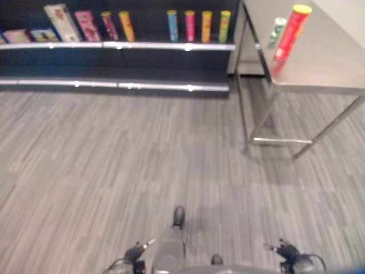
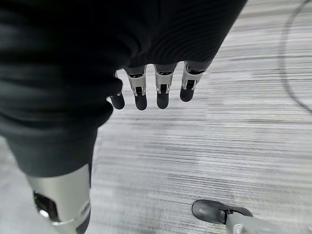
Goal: Put the goods on the table back onto the shelves and tidy them up.
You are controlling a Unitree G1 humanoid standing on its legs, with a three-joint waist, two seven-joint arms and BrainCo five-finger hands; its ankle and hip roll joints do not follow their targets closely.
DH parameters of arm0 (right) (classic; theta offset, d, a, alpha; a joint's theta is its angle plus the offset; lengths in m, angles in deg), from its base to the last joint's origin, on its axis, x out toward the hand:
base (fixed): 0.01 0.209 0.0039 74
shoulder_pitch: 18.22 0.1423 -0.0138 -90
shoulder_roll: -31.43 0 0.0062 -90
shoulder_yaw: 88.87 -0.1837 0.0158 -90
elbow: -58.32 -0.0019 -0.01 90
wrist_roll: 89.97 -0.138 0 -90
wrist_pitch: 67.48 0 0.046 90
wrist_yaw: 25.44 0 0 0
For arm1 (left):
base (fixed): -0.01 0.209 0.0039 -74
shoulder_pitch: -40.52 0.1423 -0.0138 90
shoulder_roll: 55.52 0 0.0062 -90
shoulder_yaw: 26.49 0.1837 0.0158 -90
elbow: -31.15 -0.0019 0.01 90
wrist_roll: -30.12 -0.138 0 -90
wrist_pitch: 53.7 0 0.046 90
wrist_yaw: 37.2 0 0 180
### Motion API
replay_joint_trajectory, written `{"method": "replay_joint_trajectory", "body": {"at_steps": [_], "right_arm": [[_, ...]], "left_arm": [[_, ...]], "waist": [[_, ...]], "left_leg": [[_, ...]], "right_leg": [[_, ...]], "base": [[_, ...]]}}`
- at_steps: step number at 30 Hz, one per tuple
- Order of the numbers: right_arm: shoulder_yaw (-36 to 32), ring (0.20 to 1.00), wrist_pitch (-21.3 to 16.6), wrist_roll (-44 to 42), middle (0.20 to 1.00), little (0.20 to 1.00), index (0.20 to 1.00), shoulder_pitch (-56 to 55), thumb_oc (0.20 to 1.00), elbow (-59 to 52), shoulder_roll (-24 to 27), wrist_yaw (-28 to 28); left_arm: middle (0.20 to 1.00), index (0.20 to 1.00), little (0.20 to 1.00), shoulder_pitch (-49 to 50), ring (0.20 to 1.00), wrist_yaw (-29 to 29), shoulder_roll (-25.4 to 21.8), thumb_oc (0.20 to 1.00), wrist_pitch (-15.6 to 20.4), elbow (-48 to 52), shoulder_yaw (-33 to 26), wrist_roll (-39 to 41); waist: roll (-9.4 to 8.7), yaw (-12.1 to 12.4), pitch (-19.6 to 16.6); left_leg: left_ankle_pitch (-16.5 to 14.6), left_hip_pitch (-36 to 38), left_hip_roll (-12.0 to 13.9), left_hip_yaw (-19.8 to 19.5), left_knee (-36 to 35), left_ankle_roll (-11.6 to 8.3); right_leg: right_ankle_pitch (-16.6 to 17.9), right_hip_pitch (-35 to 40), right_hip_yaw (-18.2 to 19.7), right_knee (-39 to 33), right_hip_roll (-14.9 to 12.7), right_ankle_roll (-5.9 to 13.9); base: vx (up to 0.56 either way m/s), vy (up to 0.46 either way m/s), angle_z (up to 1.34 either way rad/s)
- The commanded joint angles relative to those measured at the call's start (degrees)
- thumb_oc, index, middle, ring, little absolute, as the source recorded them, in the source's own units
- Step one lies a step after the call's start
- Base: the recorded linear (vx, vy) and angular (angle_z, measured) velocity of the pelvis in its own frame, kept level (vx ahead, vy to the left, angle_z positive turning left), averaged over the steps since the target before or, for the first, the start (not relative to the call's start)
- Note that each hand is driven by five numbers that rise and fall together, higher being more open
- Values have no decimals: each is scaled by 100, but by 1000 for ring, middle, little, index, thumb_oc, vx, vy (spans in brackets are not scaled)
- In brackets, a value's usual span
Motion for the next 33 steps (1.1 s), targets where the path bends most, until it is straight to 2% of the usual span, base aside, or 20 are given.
{"method": "replay_joint_trajectory", "body": {"at_steps": [1,3,4,5,7,8,9,10,11,12,15,17,18,21,23,25,28,30,32,33], "right_arm": [[40,1000,-141,41,1000,1000,1000,-77,1000,-186,-125,73],[23,1000,-140,43,1000,1000,1000,-7,1000,-215,-105,68],[22,1000,-140,43,1000,1000,1000,-7,1000,-214,-103,68],[-20,1000,-153,-4,1000,1000,1000,69,1000,-341,-95,11],[-43,1000,-144,3,1000,1000,1000,78,1000,-460,-99,-23],[-67,1000,-151,10,1000,1000,1000,83,1000,-479,-97,-47],[-81,1000,-144,6,1000,1000,1000,78,1000,-475,-87,-58],[-96,1000,-142,-16,1000,1000,1000,83,1000,-475,-72,-66],[-105,1000,-139,-48,1000,1000,1000,129,1000,-482,-27,-80],[-94,1000,-133,-57,1000,1000,1000,167,1000,-487,4,-92],[-101,1000,-109,-58,1000,1000,1000,130,1000,-516,27,-110],[-91,1000,-108,-44,1000,1000,1000,144,1000,-522,38,-114],[-102,1000,-104,7,1000,1000,1000,114,1000,-619,80,-99],[-99,1000,-111,39,1000,1000,1000,115,1000,-701,115,-96],[-108,1000,-117,47,1000,1000,1000,114,1000,-727,136,-85],[-113,1000,-129,93,1000,1000,1000,16,1000,-741,179,-20],[-106,1000,-140,116,1000,1000,1000,27,1000,-684,251,-1],[-109,1000,-133,148,1000,1000,1000,-6,1000,-728,292,15],[-27,1000,-172,52,1000,1000,1000,97,1000,-838,361,9],[2,1000,-158,37,1000,1000,1000,139,1000,-825,358,-16]], "left_arm": [[1000,1000,1000,-43,1000,32,-287,1000,123,134,-70,-31],[1000,1000,1000,-79,1000,70,-393,1000,83,119,-47,-118],[1000,1000,1000,-79,1000,70,-391,1000,83,119,-46,-118],[1000,1000,1000,-143,1000,55,-508,1000,72,109,27,-260],[1000,1000,1000,-174,1000,57,-586,1000,62,101,71,-332],[1000,1000,1000,-204,1000,59,-607,1000,57,111,77,-349],[1000,1000,1000,-235,1000,66,-601,1000,52,111,89,-378],[1000,1000,1000,-268,1000,50,-601,1000,74,111,107,-402],[1000,1000,1000,-335,1000,30,-598,1000,89,159,133,-383],[1000,1000,1000,-363,1000,18,-601,1000,110,186,153,-383],[1000,1000,1000,-348,1000,57,-523,1000,97,142,140,-480],[1000,1000,1000,-351,1000,50,-506,1000,106,106,111,-497],[1000,1000,1000,-298,1000,73,-451,1000,114,94,61,-513],[1000,1000,1000,-256,1000,81,-403,1000,130,67,31,-501],[1000,1000,1000,-216,1000,110,-360,1000,135,54,10,-493],[1000,1000,1000,-105,1000,175,-296,1000,151,133,79,-562],[1000,1000,1000,-155,1000,175,-268,1000,131,162,182,-630],[1000,1000,1000,-176,1000,178,-234,1000,118,244,231,-595],[1000,1000,1000,-209,1000,127,-211,1000,130,320,277,-523],[1000,1000,1000,-204,1000,116,-213,1000,117,363,266,-514]], "waist": [[-354,76,-218],[-370,-13,-172],[-359,-7,-182],[-271,-139,-69],[-171,-252,5],[-110,-299,15],[-141,-367,37],[-116,-424,65],[-118,-505,127],[-147,-566,170],[-220,-696,217],[-252,-711,214],[-281,-741,202],[-245,-779,205],[-235,-785,162],[-212,-822,-3],[-109,-878,-58],[4,-924,-102],[40,-916,41],[8,-878,90]], "left_leg": [[294,-155,-183,239,-121,177],[74,120,-268,364,-171,349],[78,108,-254,365,-171,346],[-206,451,-271,478,-171,530],[-448,746,-345,559,-171,686],[-576,865,-343,593,-171,713],[-678,992,-431,589,-171,714],[-758,1073,-470,555,-171,722],[-892,1183,-571,470,-171,718],[-1009,1306,-650,427,-171,707],[-1364,1794,-813,239,-171,692],[-1420,1890,-864,152,-171,679],[-1597,2145,-940,-127,-171,730],[-1718,2324,-934,-230,-171,720],[-1873,2504,-979,-232,-171,724],[-2133,2875,-1009,-314,-165,714],[-2113,2858,-906,-313,165,548],[-1842,2677,-781,-153,938,289],[-1045,1777,-551,323,3149,-224],[-831,1456,-501,408,3718,-258]], "right_leg": [[439,35,-44,1184,-577,884],[1118,-565,-138,2333,-689,1078],[1129,-579,-133,2329,-676,1076],[1693,-1120,-395,3311,-838,1071],[1877,-1518,-696,3947,-1104,1009],[1877,-1757,-850,3946,-1215,1006],[1655,-1776,-980,3675,-1282,977],[1383,-1913,-1068,3423,-1193,900],[1091,-2134,-1175,2626,-959,882],[1079,-2309,-1234,2105,-868,896],[1308,-2319,-1356,735,-732,1036],[1423,-2408,-1367,495,-701,1079],[1626,-2583,-1347,119,-610,1165],[1704,-2755,-1394,17,-533,1203],[1769,-2844,-1635,8,-587,1222],[1899,-2685,-1803,16,-641,1124],[1903,-2531,-1870,54,-628,1055],[1797,-2283,-2041,114,-637,953],[1485,-1847,-2061,94,-607,674],[1322,-1702,-2051,74,-581,569]], "base": [[305,284,-77],[230,244,-46],[213,313,-17],[220,335,-5],[325,394,18],[333,261,13],[339,203,-3],[404,142,-3],[423,125,5],[430,73,13],[400,30,10],[320,13,17],[304,9,26],[322,13,14],[375,9,10],[558,-12,4],[380,-40,33],[379,-79,41],[290,-70,40],[217,-75,23]]}}
